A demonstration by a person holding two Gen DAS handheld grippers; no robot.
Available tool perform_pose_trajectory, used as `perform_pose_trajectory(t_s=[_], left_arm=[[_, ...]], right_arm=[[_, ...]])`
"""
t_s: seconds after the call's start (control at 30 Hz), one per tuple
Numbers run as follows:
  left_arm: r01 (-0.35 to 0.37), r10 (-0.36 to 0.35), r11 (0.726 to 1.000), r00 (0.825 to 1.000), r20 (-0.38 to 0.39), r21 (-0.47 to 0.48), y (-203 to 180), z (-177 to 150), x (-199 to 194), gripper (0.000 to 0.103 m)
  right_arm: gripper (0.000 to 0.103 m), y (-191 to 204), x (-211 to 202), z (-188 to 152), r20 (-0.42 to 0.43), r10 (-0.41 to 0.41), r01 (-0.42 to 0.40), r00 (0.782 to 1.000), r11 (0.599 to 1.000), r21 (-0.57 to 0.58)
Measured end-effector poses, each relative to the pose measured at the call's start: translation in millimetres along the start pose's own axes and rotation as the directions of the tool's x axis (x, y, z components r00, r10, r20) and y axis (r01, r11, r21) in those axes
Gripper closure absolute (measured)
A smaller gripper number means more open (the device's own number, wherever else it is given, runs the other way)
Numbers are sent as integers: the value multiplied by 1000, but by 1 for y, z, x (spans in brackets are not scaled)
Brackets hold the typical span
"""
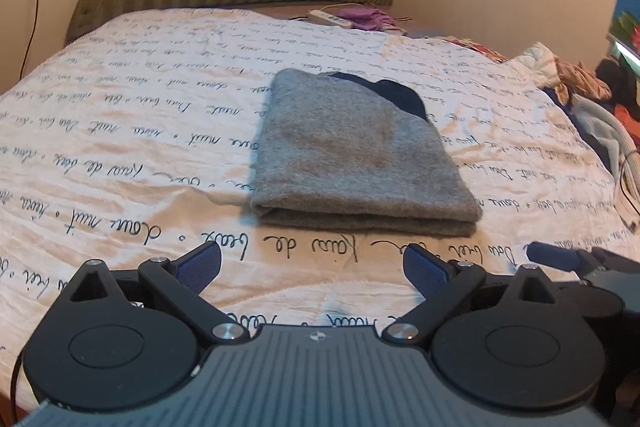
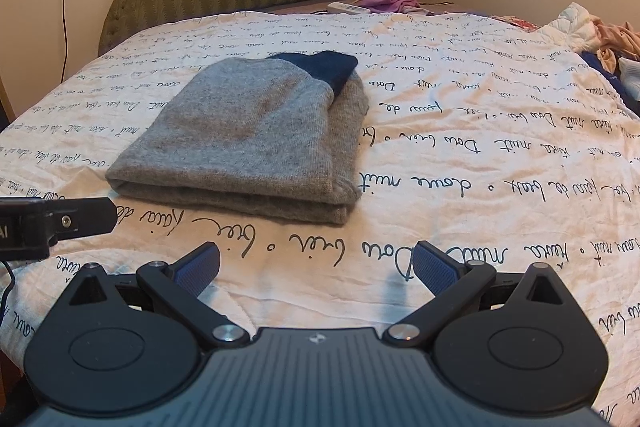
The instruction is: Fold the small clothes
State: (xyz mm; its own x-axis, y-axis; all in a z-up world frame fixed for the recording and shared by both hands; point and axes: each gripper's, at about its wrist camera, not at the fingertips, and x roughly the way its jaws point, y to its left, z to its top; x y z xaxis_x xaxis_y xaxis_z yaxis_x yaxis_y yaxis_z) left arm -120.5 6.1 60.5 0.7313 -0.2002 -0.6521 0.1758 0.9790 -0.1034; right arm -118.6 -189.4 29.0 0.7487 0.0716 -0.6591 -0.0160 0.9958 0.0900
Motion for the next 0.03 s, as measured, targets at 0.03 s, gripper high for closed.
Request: perform_pose_trajectory(t_s=[0.03], left_arm=[[-2, 2, 1000, 1000, 14, 19, -3, 0, -1, 0]], right_arm=[[0, 0, 0, 0, 0, -2, 2, 1000, 1000, 2]])
